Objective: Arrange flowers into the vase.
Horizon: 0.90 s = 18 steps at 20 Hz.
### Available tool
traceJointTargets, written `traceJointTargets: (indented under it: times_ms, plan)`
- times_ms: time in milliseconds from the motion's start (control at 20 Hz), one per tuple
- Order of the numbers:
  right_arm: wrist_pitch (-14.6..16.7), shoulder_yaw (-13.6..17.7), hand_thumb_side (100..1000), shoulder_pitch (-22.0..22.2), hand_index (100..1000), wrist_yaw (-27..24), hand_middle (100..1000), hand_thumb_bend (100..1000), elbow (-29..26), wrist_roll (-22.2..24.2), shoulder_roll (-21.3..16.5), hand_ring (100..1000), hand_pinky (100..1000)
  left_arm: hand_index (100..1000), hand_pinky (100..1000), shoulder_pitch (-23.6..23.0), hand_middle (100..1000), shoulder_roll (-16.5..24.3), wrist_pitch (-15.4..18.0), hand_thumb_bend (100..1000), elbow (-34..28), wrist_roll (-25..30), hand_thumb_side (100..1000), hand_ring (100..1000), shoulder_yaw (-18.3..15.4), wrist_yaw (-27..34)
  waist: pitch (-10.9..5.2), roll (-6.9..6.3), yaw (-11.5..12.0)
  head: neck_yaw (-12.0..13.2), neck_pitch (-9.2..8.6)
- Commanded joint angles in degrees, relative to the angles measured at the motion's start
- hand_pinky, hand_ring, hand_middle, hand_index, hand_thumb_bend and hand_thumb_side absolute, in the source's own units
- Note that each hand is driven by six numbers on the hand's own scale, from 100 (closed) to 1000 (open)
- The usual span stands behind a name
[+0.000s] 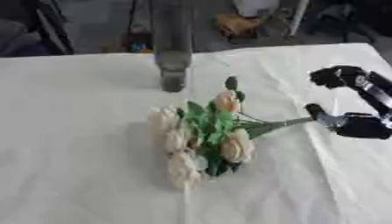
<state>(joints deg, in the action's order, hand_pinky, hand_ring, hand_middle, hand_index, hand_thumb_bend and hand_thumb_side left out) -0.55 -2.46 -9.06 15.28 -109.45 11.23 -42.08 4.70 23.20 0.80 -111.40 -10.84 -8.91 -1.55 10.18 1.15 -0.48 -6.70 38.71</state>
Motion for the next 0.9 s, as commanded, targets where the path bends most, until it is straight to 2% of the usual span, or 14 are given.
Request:
traceJointTargets:
  times_ms: [50,900]
  plan:
    - [0.0,0.2,287,-0.5,862,1.1,770,282,-0.7,0.3,-1.9,813,821,716,663,0.5,689,0.8,0.2,544,-0.5,0.3,724,715,-0.5,0.1,-0.79,0.03,0.1,-0.1,0.35]
    - [-0.8,-2.1,309,-1.2,862,2.8,762,269,1.7,0.5,-0.7,806,816,717,663,0.6,689,0.8,0.3,551,-0.4,0.5,725,717,-0.5,0.1,-1.10,0.07,0.4,-0.1,0.52]
